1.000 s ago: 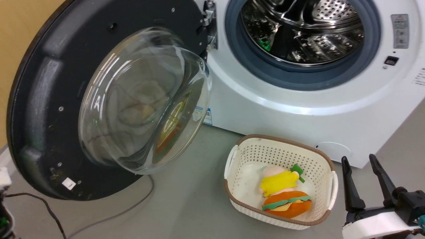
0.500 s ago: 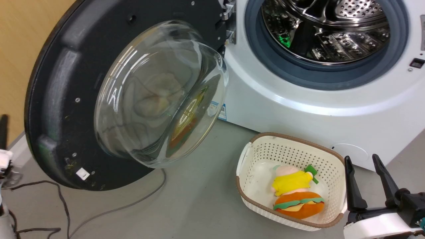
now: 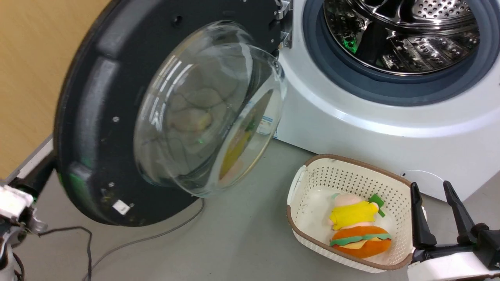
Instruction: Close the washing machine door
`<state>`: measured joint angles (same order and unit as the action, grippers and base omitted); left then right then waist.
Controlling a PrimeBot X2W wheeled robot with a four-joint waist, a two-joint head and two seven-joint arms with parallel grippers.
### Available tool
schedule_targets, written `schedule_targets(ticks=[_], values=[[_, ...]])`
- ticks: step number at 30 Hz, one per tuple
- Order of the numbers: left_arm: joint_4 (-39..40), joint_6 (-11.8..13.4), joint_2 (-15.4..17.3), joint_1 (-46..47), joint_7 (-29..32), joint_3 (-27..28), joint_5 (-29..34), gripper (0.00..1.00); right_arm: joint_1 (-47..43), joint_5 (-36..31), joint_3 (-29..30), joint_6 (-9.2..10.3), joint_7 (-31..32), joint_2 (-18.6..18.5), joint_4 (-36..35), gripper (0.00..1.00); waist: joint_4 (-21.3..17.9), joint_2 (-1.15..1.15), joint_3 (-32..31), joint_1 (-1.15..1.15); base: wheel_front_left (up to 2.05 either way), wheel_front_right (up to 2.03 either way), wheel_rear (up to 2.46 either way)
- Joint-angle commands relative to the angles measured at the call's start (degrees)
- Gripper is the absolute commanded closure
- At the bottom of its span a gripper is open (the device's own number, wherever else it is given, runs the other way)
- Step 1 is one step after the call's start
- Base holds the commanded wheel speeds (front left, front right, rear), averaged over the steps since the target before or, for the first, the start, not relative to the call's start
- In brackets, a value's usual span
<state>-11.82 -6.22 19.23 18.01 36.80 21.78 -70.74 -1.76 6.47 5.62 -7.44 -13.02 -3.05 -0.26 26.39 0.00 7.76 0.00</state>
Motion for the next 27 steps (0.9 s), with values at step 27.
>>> schedule_targets(ticks=[27], values=[[24.8,-1.3,-5.7,-9.1,9.6,-28.7,-13.5,1.00,0.2,1.9,1.0,-0.05,-2.0,0.2,0.2,0.00,-12.1,0.00,-1.2,0.00,0.00,0.00,0.00]])
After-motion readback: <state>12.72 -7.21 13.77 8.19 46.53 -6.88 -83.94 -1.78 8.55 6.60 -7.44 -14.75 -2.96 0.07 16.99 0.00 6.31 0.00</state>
